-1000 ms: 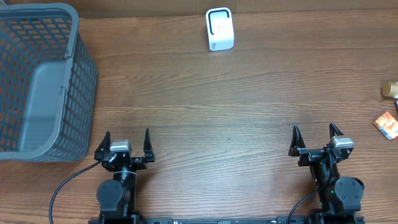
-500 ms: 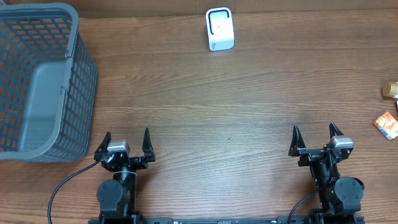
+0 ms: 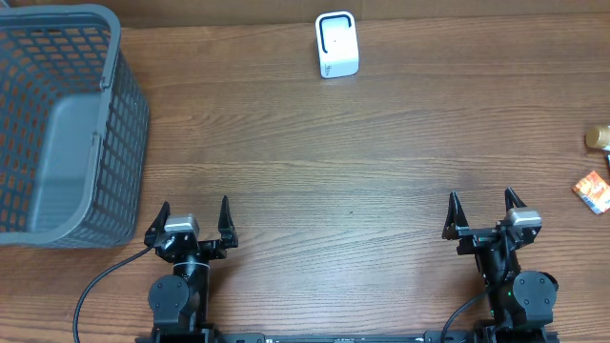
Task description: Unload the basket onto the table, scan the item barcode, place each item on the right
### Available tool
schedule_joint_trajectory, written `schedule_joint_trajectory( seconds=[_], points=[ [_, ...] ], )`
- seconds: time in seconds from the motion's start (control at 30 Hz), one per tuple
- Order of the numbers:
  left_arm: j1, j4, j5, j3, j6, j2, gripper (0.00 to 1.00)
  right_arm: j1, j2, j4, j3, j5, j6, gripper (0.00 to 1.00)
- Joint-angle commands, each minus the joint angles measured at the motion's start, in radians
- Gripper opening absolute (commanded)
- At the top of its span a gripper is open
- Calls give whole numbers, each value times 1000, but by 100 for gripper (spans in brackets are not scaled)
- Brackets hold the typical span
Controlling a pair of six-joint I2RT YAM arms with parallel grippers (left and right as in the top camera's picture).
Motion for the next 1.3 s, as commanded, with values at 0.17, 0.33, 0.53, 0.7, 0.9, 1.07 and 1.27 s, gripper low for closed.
schedule_joint_trajectory(
  seconds=[0.17,0.33,0.53,0.7,0.9,1.07,1.27],
  points=[
    [7,2,-7,-4,-6,-10,100,-1,-8,5,-10,21,-5,100],
    [7,2,-7,-4,-6,-10,100,-1,-8,6,-10,20,-4,100],
    [7,2,-7,-4,-6,-10,100,-1,-8,6,-10,21,-4,100],
    [7,2,-7,-4,-6,-10,100,-1,-8,6,-10,21,-4,100],
    [7,2,-7,-4,-6,-10,100,-1,-8,6,-10,21,-4,100],
    [7,2,-7,-3,-6,-10,100,-1,-8,6,-10,21,-4,100],
    [7,2,-7,-4,-6,-10,100,-1,-8,6,-10,21,-4,100]
  ],
)
